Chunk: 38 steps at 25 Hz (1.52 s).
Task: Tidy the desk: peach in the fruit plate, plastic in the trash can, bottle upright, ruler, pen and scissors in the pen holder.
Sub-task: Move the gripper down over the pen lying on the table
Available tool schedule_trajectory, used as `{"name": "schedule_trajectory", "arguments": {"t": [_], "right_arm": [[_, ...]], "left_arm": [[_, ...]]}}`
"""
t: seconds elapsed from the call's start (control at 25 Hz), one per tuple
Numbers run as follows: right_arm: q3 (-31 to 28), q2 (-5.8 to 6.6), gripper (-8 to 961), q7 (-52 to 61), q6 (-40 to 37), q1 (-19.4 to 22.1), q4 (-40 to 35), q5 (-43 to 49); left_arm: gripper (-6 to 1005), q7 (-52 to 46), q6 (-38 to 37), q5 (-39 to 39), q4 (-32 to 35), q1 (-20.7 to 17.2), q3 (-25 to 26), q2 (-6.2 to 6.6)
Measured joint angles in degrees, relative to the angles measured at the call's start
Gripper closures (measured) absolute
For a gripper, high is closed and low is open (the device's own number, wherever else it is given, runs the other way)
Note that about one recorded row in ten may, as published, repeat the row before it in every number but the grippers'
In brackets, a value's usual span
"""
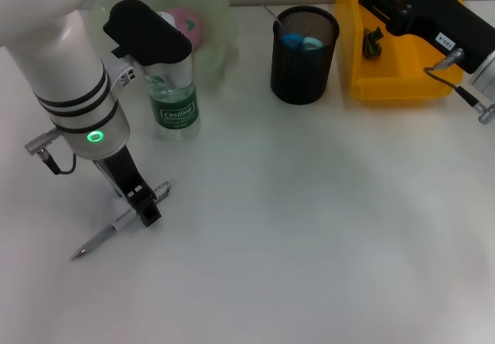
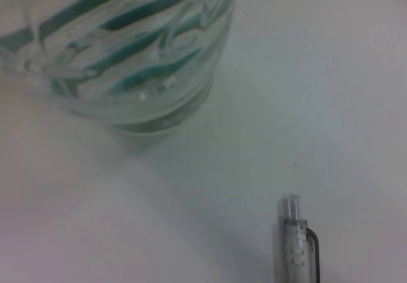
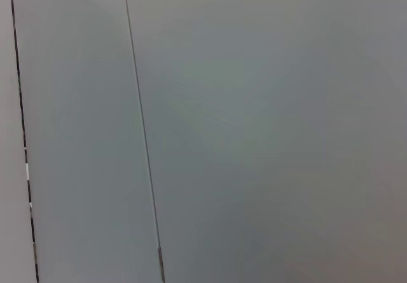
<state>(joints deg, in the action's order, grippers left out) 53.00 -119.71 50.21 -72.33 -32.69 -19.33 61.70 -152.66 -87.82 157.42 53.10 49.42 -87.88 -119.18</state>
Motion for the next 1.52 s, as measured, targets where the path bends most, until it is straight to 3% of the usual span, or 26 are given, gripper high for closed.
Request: {"name": "schedule_trajectory", "arguments": {"t": [0.4, 0.84, 1.24, 1.52], "right_arm": [[0.0, 0.0, 350, -0.03, 0.0, -0.11, 0.0, 0.0], [0.0, 0.0, 349, -0.03, -0.02, -0.09, -0.01, 0.0], [0.0, 0.0, 349, -0.03, 0.0, -0.09, -0.01, 0.0], [0.0, 0.0, 349, -0.03, 0.0, -0.09, -0.01, -0.16]], "left_arm": [[322, -0.01, 0.02, 0.04, -0.02, 0.03, -0.08, 0.0], [437, 0.07, -0.04, -0.02, 0.1, -0.03, -0.97, 0.0], [744, 0.31, -0.13, -0.37, 0.51, -0.03, -1.53, 0.0], [772, 0.42, -0.17, -0.35, 1.09, -0.03, -1.52, 0.0]]}}
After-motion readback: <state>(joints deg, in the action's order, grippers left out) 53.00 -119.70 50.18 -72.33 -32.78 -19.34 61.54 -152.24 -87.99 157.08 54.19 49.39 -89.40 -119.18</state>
